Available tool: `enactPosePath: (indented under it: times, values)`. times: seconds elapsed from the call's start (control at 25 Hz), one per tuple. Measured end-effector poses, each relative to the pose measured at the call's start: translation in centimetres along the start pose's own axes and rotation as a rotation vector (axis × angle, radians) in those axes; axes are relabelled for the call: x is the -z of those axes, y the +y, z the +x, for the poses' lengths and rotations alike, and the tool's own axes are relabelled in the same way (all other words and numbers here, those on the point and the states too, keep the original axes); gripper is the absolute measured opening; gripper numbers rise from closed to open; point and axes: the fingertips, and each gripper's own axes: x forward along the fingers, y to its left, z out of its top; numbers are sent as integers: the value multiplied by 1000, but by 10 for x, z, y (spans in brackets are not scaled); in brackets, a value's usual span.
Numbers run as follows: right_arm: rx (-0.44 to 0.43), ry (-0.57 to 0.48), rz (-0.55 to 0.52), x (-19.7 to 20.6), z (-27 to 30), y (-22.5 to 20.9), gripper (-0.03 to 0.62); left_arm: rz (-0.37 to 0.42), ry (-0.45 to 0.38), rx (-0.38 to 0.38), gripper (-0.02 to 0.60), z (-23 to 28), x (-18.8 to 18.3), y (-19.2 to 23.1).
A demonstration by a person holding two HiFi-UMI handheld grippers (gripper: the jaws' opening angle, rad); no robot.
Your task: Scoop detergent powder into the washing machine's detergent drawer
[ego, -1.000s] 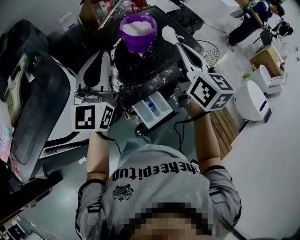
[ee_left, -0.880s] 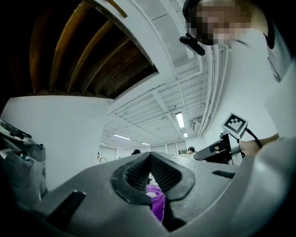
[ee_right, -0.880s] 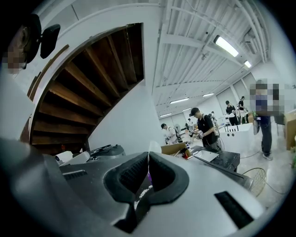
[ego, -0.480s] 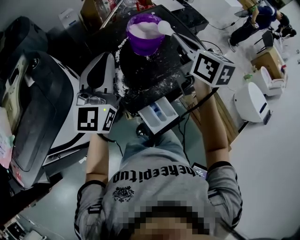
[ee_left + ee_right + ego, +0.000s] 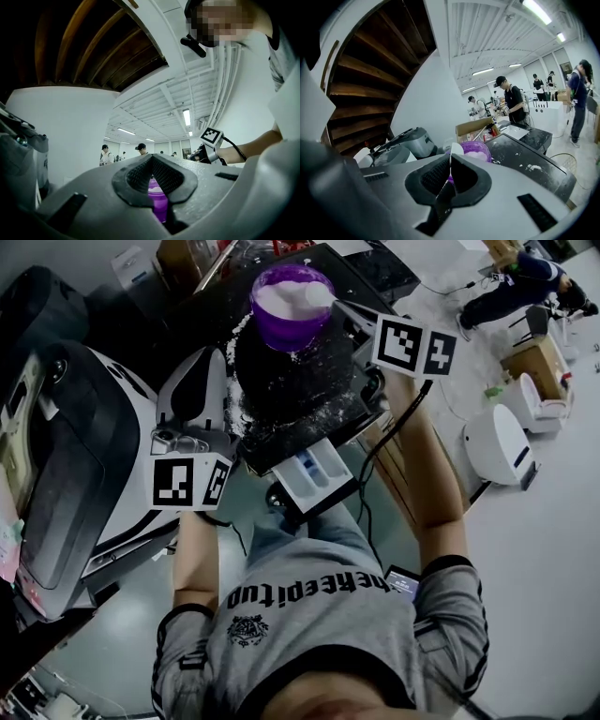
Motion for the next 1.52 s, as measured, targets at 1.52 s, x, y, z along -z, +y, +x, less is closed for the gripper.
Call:
enactPosePath:
  times: [1.52]
  values:
    - [-43,552,-227,28,134,-27,6,16,39,-229,3,2,21,39]
